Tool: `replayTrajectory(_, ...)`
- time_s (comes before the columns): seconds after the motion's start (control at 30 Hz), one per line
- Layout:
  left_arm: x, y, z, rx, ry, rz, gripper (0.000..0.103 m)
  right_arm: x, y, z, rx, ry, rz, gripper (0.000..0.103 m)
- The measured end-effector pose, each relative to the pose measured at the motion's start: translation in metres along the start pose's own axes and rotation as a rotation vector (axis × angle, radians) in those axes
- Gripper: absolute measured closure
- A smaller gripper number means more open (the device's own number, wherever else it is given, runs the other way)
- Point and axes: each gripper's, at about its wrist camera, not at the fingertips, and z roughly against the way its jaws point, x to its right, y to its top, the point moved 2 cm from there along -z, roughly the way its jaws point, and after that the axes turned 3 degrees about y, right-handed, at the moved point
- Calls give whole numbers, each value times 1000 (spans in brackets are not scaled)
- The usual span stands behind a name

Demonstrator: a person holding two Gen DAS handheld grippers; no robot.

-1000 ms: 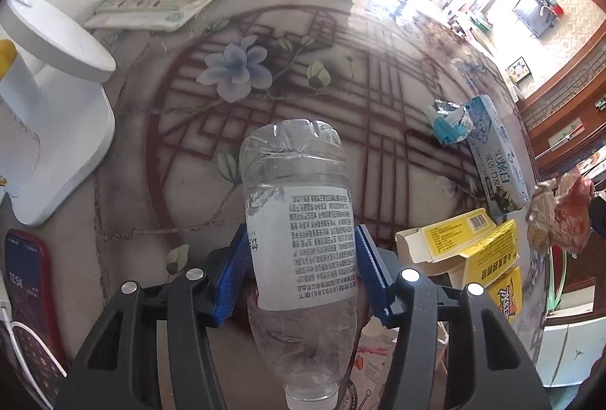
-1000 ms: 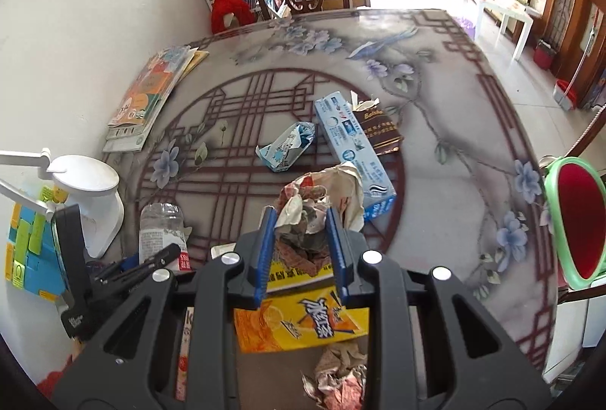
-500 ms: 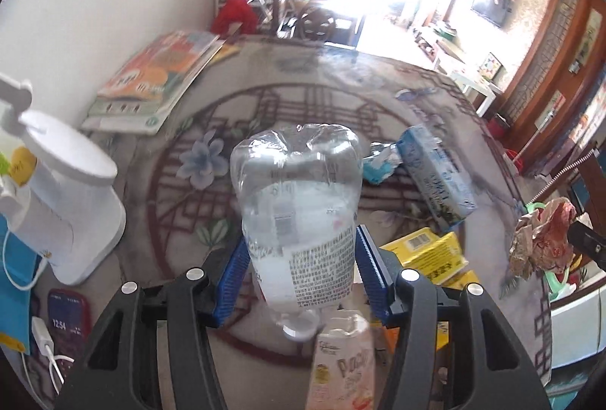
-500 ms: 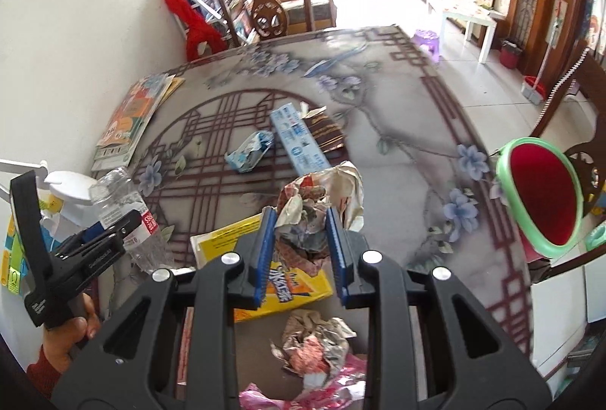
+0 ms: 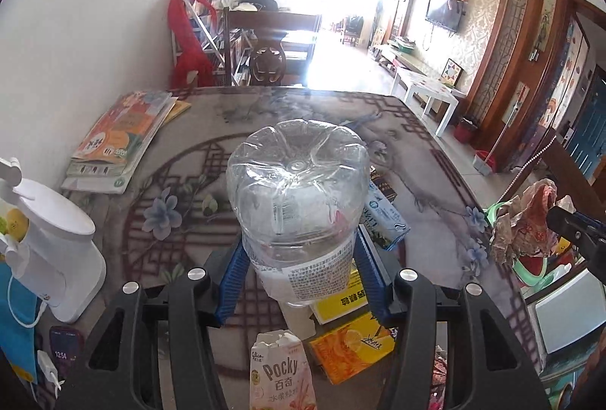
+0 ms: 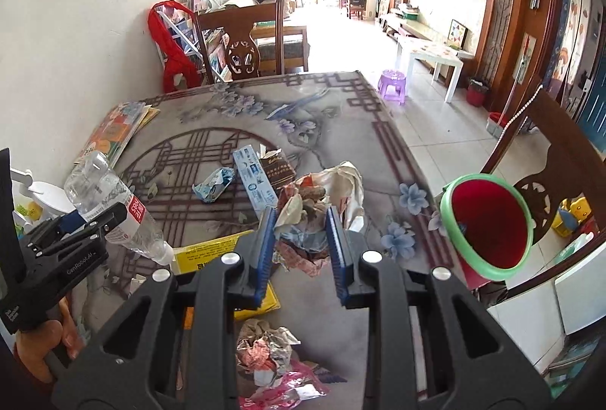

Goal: Collect trash
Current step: 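Carry the bottle and wrapper toward the red bin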

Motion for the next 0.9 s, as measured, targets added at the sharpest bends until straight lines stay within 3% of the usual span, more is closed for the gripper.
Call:
replayTrajectory(0.4, 15, 21, 15, 67, -16, -5, 52, 14, 11, 11, 38, -29, -4, 76)
replayTrajectory(0.9, 63, 17, 1, 39, -86, -81, 52, 41, 12, 12, 34, -69, -40, 76)
